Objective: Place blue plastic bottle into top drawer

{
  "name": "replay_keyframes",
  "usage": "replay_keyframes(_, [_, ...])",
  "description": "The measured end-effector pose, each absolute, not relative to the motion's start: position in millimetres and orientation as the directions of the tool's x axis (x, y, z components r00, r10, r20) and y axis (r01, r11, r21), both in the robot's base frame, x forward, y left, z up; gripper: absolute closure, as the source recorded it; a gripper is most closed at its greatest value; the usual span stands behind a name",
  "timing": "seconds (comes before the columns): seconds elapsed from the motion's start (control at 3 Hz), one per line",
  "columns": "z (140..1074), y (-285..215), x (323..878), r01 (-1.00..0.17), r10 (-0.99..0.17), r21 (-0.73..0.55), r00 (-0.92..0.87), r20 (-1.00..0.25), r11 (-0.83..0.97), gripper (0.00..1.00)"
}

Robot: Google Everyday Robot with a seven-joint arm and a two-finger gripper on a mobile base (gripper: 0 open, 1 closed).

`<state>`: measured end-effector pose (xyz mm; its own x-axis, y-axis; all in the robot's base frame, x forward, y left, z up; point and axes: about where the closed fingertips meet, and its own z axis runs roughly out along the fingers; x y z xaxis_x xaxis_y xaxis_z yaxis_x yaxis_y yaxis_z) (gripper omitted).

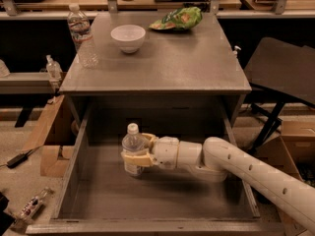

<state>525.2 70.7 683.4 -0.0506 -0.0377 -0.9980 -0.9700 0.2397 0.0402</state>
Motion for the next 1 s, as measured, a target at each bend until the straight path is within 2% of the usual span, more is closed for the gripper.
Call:
replay_keyframes(0.33, [683.9,72.5,524.6,-0.971,-0.037,0.04,-0.05,-0.998,0.236,0.12])
replay_keyframes(0.67, [684.3,74.1,524.1,-0.972,-0.037,0.04,-0.05,-0.998,0.233,0.0])
replay_keyframes(1.0, [684.3,74.1,524.1,-0.972,-0.037,0.04,-0.05,-0.998,0.233,0.0])
